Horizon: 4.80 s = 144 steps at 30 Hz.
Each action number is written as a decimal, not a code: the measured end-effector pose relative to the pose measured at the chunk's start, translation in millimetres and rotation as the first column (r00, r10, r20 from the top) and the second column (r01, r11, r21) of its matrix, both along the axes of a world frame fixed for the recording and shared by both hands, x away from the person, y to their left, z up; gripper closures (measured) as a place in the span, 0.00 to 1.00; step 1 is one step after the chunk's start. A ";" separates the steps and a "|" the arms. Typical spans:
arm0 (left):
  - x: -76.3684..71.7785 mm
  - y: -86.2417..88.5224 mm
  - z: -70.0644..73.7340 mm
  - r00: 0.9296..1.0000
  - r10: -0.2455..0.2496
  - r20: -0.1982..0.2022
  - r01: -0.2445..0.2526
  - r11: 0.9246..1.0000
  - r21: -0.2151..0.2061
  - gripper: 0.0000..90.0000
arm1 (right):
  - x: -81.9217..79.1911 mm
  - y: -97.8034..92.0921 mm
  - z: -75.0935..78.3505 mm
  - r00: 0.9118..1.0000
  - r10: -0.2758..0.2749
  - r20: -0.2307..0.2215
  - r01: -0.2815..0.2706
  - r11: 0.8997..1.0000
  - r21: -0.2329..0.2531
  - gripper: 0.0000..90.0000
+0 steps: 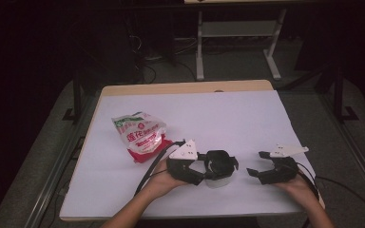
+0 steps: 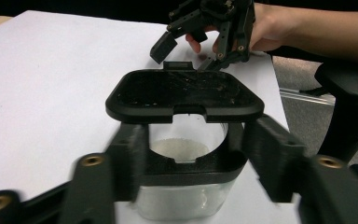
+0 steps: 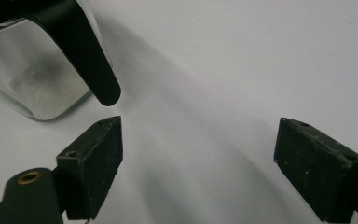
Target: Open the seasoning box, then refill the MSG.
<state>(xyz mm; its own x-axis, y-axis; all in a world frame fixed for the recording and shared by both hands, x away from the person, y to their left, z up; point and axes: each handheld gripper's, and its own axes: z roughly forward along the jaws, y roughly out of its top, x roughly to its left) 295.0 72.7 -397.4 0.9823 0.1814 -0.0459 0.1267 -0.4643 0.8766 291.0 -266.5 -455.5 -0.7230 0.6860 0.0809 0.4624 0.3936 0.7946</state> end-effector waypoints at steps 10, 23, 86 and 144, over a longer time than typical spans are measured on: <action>2.6 -1.8 1.1 0.999 0.033 -0.016 -0.033 0.999 0.012 0.98 | 0.0 -0.9 0.0 1.000 0.004 0.005 -0.004 1.000 0.005 0.17; 1.9 -5.9 6.0 1.000 0.007 -0.011 -0.007 1.000 0.010 1.00 | -0.5 -4.1 0.7 1.000 0.000 0.003 0.000 0.999 0.035 0.17; 26.4 -62.2 32.6 0.999 -0.041 -0.012 0.041 0.999 0.001 1.00 | -1.6 -5.7 0.7 1.000 -0.001 0.007 0.001 0.998 0.061 0.17; 2.2 80.5 16.3 0.988 0.129 -0.080 -0.127 0.991 0.032 0.45 | -2.6 -5.9 0.2 1.000 0.000 0.018 -0.002 0.998 0.061 0.17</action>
<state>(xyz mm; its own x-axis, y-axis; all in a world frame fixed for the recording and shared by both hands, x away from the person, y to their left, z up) 297.1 153.3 -381.1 0.9440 0.3078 -0.1189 0.2577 -0.4627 0.8482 288.4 -272.5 -455.3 -0.7255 0.6795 0.1092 0.4471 0.3447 0.8254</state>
